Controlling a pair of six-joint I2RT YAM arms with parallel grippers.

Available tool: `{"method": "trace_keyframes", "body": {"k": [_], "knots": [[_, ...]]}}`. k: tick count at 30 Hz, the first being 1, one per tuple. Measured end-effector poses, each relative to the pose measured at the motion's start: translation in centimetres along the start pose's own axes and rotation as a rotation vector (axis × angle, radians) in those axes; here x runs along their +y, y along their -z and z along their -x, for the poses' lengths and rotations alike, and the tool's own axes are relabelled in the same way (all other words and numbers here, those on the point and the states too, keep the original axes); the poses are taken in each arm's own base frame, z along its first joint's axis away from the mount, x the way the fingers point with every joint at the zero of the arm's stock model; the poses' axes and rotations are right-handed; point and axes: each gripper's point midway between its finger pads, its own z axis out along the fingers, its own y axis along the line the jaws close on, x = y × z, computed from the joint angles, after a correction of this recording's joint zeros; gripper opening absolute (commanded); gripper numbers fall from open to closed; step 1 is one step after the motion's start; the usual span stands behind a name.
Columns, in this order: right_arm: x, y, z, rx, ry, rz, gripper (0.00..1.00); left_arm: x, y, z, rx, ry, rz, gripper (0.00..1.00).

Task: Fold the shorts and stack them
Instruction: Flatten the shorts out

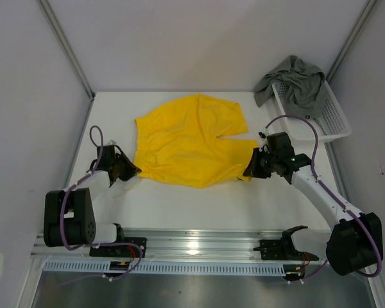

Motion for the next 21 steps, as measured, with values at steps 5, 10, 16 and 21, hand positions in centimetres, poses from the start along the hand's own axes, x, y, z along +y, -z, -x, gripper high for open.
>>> {"method": "trace_keyframes", "body": {"k": [5, 10, 16, 21], "knots": [[-0.1, 0.1, -0.2, 0.007, 0.005, -0.005, 0.00, -1.6, 0.6, 1.0, 0.013, 0.015, -0.030, 0.00], [0.1, 0.7, -0.7, 0.005, 0.016, -0.001, 0.00, -6.7, 3.1, 7.7, -0.069, 0.043, -0.110, 0.00], [1.7, 0.6, -4.8, 0.052, 0.093, 0.046, 0.00, -9.8, 3.7, 16.4, -0.151, 0.099, -0.131, 0.00], [3.4, 0.5, -7.3, 0.087, 0.167, 0.086, 0.00, -7.3, 0.5, 16.1, -0.023, 0.217, -0.049, 0.00]]}}
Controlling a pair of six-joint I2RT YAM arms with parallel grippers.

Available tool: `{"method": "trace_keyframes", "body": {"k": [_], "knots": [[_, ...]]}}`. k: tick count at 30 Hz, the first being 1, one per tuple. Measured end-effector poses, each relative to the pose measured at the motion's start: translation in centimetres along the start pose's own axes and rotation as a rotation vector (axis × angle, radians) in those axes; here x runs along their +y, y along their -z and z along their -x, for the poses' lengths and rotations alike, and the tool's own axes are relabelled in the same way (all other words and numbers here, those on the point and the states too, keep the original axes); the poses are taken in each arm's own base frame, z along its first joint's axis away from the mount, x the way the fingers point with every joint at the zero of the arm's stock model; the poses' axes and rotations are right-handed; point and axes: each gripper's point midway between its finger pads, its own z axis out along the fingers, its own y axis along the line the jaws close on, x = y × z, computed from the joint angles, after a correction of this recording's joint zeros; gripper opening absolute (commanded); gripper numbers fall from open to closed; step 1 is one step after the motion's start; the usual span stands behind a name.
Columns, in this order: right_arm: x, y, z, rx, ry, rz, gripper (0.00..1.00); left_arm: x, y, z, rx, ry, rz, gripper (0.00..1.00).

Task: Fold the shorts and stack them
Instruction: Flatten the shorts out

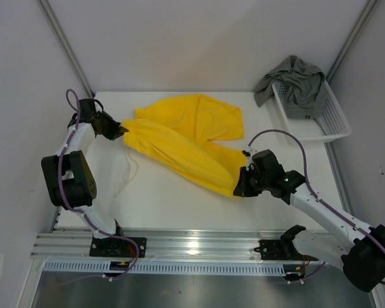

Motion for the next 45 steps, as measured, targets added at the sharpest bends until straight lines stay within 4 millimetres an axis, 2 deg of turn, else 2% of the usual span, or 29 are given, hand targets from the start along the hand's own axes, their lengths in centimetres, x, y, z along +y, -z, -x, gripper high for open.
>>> {"method": "trace_keyframes", "body": {"k": [4, 9, 15, 19, 21, 24, 26, 29, 32, 37, 40, 41, 42, 45], "knots": [[0.8, 0.4, -0.1, -0.017, 0.024, 0.016, 0.00, 1.3, -1.3, -0.1, 0.069, 0.056, 0.087, 0.00], [1.5, 1.4, 0.6, -0.070, 0.035, 0.044, 0.00, 0.7, -0.8, 0.3, 0.074, 0.058, 0.090, 0.00], [1.8, 1.5, 0.9, -0.071, 0.027, 0.066, 0.00, 0.3, -0.4, 0.2, 0.073, 0.052, 0.081, 0.00], [1.9, 2.1, 2.8, -0.091, -0.007, 0.090, 0.00, 0.1, -0.2, 0.3, 0.068, 0.052, 0.072, 0.00], [1.7, 2.5, 4.6, -0.119, -0.036, 0.096, 0.00, -0.1, -0.4, 0.3, 0.071, 0.067, 0.065, 0.00], [0.3, 2.4, 7.1, -0.148, -0.111, 0.086, 0.00, 0.0, -1.6, 0.5, 0.083, 0.092, 0.057, 0.00], [-1.4, 1.7, 8.0, -0.142, -0.185, 0.078, 0.00, 0.2, -3.2, 0.8, 0.108, 0.114, 0.056, 0.00], [-4.0, -0.1, 8.2, -0.113, -0.285, 0.066, 0.00, 1.4, -5.8, 0.3, 0.163, 0.158, 0.074, 0.00], [-5.7, -1.8, 7.4, -0.068, -0.359, 0.058, 0.00, 2.5, -7.0, -0.4, 0.194, 0.190, 0.099, 0.00], [-6.9, -3.5, 6.9, -0.034, -0.407, 0.060, 0.00, 1.2, -7.3, 0.3, 0.180, 0.173, 0.029, 0.15], [-7.6, -4.0, 7.3, -0.039, -0.424, 0.065, 0.00, 0.2, -7.6, 1.1, 0.153, 0.145, -0.023, 0.34], [-7.9, -4.2, 7.4, -0.038, -0.432, 0.064, 0.00, -0.1, -7.7, 1.3, 0.145, 0.132, -0.040, 0.43], [-8.1, -4.4, 7.5, -0.035, -0.439, 0.064, 0.00, -0.2, -7.8, 1.3, 0.140, 0.121, -0.051, 0.56], [-8.5, -5.2, 8.1, -0.026, -0.452, 0.070, 0.00, 0.0, -8.1, 0.7, 0.136, 0.084, -0.066, 0.72]]}}
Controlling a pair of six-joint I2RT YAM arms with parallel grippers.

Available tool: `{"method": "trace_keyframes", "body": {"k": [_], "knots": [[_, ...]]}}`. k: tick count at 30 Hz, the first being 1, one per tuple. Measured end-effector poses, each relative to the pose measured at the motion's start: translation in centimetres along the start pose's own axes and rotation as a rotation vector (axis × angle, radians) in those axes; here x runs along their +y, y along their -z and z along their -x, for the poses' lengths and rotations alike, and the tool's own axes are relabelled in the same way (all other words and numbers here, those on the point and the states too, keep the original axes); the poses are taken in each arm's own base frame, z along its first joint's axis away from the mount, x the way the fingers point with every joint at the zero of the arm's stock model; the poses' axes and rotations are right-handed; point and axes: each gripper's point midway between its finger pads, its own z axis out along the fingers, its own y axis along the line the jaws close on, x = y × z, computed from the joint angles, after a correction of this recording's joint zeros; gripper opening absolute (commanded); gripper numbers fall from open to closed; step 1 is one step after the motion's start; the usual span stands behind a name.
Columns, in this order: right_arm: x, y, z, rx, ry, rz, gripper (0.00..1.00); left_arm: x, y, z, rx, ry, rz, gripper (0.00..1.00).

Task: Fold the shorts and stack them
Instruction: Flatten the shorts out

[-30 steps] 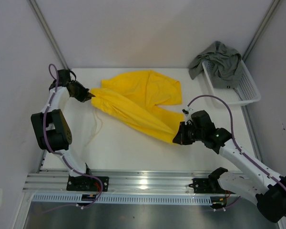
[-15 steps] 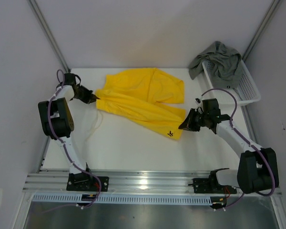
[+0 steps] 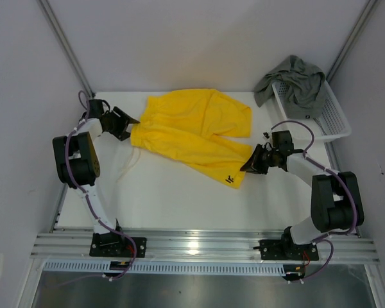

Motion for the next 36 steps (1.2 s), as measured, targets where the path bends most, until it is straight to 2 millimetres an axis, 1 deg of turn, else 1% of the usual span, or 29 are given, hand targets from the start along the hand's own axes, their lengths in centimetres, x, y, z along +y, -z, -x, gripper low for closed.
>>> {"method": "trace_keyframes", "body": {"k": [2, 5, 8, 13, 18, 23, 26, 30, 32, 34, 36], "knots": [[0.2, -0.2, 0.4, 0.003, -0.001, 0.006, 0.00, 0.7, -0.3, -0.9, 0.005, -0.021, -0.001, 0.76], [0.7, -0.5, 1.4, -0.005, 0.008, 0.021, 0.00, 2.2, -0.8, -2.4, 0.015, -0.060, 0.003, 0.77], [1.1, -0.7, 2.1, -0.013, 0.018, 0.037, 0.00, 3.8, -1.1, -3.5, 0.014, -0.103, 0.008, 0.77], [1.3, -0.7, 2.5, -0.020, 0.022, 0.044, 0.00, 4.1, -0.9, -3.7, -0.046, -0.172, -0.045, 0.77], [1.3, -0.7, 2.5, -0.021, 0.023, 0.043, 0.00, 4.9, 0.0, -4.2, -0.110, -0.197, -0.065, 0.76], [1.3, -0.7, 2.5, -0.022, 0.024, 0.043, 0.00, 6.0, 1.5, -3.7, -0.176, -0.190, 0.014, 0.77], [1.3, -0.7, 2.5, -0.022, 0.024, 0.043, 0.00, 6.3, 2.9, -3.2, -0.221, -0.180, 0.071, 0.78], [1.3, -0.7, 2.5, -0.023, 0.024, 0.043, 0.00, 5.1, 5.9, -2.4, -0.302, -0.183, 0.104, 0.78], [1.3, -0.7, 2.6, -0.024, 0.025, 0.044, 0.00, 4.5, 7.4, -2.2, -0.340, -0.168, 0.117, 0.76], [1.4, -0.7, 2.6, -0.025, 0.026, 0.044, 0.00, 4.4, 8.6, -2.4, -0.369, -0.141, 0.120, 0.75], [1.4, -0.6, 2.6, -0.026, 0.027, 0.045, 0.00, 5.4, 9.2, -3.8, -0.372, -0.098, 0.125, 0.74]]}}
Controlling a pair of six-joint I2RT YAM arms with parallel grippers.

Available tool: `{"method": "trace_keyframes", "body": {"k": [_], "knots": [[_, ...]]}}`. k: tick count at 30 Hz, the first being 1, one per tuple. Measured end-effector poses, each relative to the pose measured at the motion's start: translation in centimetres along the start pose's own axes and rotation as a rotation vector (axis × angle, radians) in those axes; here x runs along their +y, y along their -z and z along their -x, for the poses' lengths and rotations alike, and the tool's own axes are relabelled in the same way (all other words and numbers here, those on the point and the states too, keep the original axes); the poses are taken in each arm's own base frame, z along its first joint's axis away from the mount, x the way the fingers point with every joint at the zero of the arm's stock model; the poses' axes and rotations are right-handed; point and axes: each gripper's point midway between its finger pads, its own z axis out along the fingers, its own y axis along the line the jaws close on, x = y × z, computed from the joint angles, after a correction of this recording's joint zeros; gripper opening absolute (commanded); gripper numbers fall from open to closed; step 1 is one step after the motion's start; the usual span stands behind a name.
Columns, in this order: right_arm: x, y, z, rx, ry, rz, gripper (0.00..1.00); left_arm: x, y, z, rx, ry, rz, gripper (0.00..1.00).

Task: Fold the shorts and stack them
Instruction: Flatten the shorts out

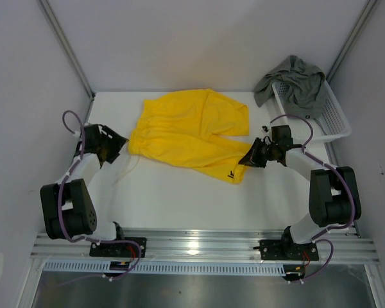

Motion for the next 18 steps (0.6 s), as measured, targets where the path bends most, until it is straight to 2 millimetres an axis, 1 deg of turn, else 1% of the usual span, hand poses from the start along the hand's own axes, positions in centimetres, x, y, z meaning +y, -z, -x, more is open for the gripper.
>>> {"method": "trace_keyframes", "body": {"k": [4, 6, 9, 10, 15, 16, 18], "knots": [[0.2, 0.2, 0.1, -0.008, 0.005, 0.001, 0.00, 2.9, 1.0, -3.5, 0.052, 0.075, 0.050, 0.71], [0.3, 0.3, 0.2, -0.012, 0.008, 0.003, 0.00, 3.6, 1.2, -4.7, 0.078, 0.100, 0.071, 0.70], [0.3, 0.4, 0.3, -0.018, 0.011, 0.002, 0.00, 3.5, 1.1, -5.2, 0.089, 0.119, 0.067, 0.68], [0.4, 0.4, 0.3, -0.020, 0.012, 0.001, 0.00, 3.3, 1.0, -5.3, 0.088, 0.125, 0.058, 0.65], [0.5, 0.6, 0.4, -0.026, 0.016, 0.002, 0.00, 2.8, 0.7, -6.0, 0.091, 0.151, 0.023, 0.60], [0.5, 0.6, 0.5, -0.029, 0.017, 0.002, 0.00, 2.7, 0.7, -6.1, 0.094, 0.152, 0.018, 0.57], [0.6, 0.7, 0.5, -0.031, 0.019, 0.003, 0.00, 2.2, 0.3, -6.3, 0.096, 0.157, 0.003, 0.56]]}}
